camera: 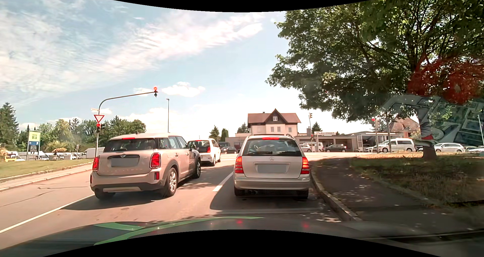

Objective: Follow the waypoints while adhering to traffic rules and regulations

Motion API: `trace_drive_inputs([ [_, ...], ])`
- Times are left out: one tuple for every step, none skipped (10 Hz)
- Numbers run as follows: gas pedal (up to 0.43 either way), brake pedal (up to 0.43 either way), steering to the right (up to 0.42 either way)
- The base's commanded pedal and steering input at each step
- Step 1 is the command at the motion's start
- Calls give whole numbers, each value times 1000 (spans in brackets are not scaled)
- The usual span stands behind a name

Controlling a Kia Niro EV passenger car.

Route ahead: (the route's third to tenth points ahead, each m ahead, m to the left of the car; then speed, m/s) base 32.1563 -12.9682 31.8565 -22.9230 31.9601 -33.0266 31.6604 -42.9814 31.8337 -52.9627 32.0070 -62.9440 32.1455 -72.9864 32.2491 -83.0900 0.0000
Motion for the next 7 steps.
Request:
trace_drive_inputs([
  [0,280,81],
  [0,280,81],
  [0,280,81],
  [0,280,81],
  [0,280,81],
  [0,280,81],
  [0,280,81],
])
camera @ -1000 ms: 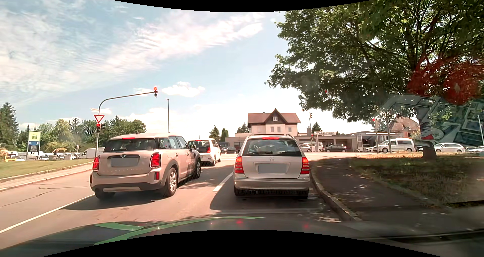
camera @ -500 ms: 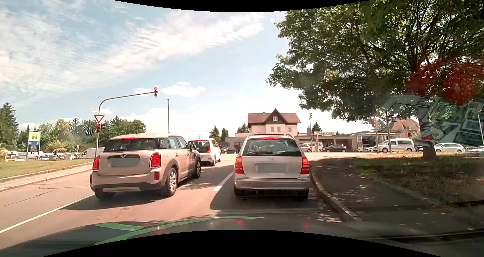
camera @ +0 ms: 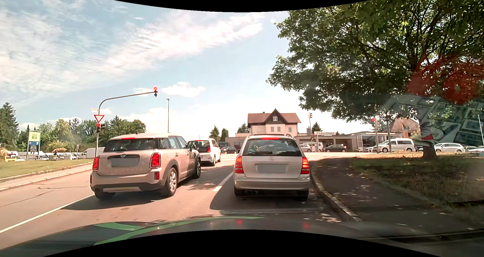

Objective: Follow the waypoints while adhering to traffic rules and regulations

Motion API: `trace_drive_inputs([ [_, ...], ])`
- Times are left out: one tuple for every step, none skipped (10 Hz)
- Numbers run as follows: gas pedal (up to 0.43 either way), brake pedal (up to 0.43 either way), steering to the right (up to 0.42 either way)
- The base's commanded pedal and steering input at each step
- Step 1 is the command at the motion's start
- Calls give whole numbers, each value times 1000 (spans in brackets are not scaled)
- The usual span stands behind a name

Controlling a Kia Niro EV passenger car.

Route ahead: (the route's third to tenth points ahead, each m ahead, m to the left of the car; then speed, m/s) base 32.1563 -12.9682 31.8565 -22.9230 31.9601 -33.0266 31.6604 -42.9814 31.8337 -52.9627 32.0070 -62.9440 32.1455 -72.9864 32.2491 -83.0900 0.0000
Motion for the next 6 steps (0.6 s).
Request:
trace_drive_inputs([
  [0,280,81],
  [0,280,81],
  [0,262,81],
  [0,207,81],
  [0,159,81],
  [0,91,81],
])
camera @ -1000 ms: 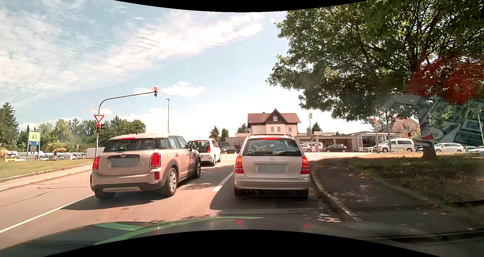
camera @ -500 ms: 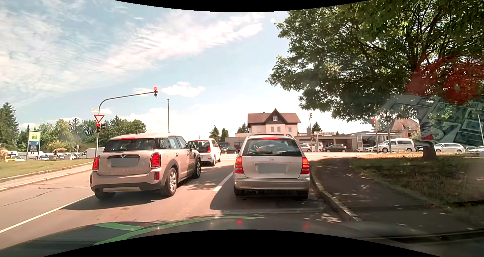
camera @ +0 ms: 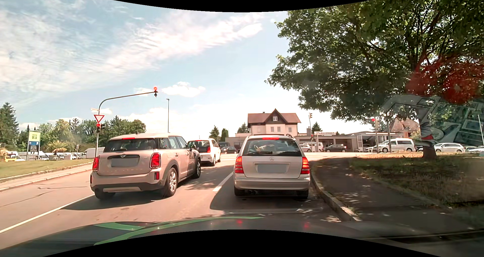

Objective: Follow the waypoints while adhering to traffic rules and regulations

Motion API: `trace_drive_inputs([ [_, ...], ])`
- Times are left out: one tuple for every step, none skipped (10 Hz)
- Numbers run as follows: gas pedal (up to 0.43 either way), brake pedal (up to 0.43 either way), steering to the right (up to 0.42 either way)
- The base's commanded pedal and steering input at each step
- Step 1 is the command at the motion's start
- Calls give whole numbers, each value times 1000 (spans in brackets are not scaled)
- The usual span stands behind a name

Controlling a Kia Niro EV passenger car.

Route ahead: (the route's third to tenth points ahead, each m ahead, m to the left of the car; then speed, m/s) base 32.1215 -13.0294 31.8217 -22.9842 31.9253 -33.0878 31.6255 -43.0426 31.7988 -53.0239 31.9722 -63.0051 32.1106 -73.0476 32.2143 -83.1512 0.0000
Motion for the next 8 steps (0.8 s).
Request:
trace_drive_inputs([
  [0,0,81],
  [0,0,81],
  [0,0,81],
  [0,0,81],
  [0,0,81],
  [0,0,81],
  [0,0,81],
  [0,0,81],
])
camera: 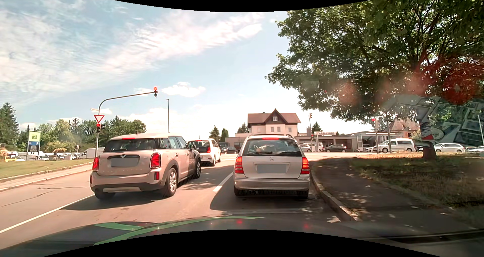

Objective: Follow the waypoints while adhering to traffic rules and regulations

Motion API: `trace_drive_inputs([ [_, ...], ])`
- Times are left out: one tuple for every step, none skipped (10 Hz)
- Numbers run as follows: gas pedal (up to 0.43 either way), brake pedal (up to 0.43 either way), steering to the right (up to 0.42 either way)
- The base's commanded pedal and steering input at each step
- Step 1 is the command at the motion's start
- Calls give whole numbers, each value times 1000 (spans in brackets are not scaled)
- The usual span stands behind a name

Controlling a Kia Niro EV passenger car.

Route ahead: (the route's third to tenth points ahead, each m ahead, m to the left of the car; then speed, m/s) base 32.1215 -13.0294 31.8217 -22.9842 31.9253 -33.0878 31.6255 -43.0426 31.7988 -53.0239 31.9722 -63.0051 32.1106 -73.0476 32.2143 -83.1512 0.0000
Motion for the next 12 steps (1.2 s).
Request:
trace_drive_inputs([
  [0,0,81],
  [20,0,81],
  [47,0,81],
  [47,0,81],
  [67,0,80],
  [79,0,80],
  [87,0,81],
  [98,0,81],
  [98,0,81],
  [98,0,80],
  [98,0,80],
  [98,0,81],
])
